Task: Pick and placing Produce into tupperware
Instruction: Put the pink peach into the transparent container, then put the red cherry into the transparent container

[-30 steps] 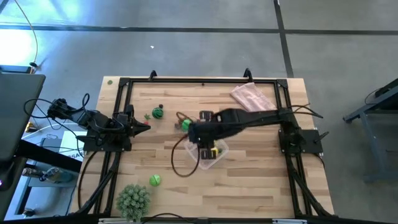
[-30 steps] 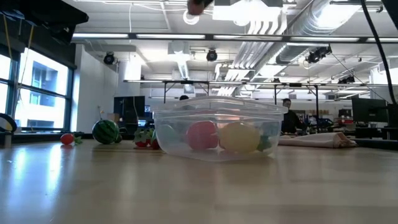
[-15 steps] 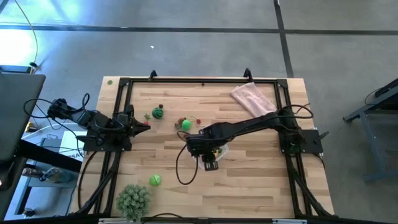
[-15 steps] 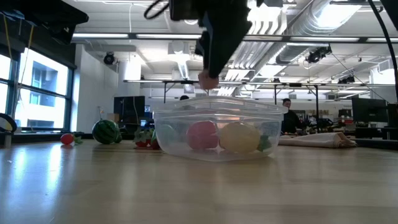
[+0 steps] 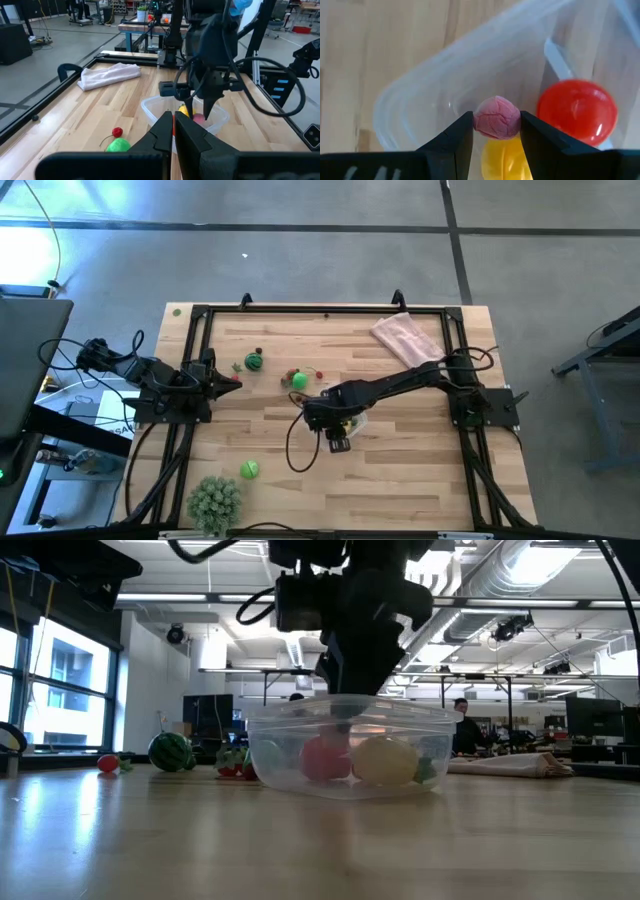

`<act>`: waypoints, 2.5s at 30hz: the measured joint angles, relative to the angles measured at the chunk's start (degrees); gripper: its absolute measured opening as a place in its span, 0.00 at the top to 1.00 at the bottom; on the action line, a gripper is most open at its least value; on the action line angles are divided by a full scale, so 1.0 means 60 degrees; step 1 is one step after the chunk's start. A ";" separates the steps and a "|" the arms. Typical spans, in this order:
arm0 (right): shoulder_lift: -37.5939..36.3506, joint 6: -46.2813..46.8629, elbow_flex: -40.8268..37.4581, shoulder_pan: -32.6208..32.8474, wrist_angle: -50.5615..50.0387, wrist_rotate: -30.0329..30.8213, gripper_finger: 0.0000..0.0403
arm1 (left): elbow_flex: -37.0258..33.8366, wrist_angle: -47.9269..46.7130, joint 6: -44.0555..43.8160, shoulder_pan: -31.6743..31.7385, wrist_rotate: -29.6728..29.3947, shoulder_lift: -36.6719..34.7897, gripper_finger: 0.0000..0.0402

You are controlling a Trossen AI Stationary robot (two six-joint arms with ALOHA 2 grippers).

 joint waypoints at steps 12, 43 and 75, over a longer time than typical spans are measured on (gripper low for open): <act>0.0000 0.0044 -0.0190 -0.0185 0.0478 0.0177 0.66 | -0.0003 0.0001 0.0002 0.0002 -0.0001 0.0000 0.98; 0.0000 0.0984 -0.0190 -0.0250 0.0853 -0.0106 0.58 | -0.0004 0.0000 0.0000 0.0000 -0.0003 0.0000 0.98; 0.0011 0.0350 0.5806 -0.0604 -0.4587 0.2748 0.52 | -0.0004 0.0000 0.0003 0.0003 0.0000 0.0000 0.98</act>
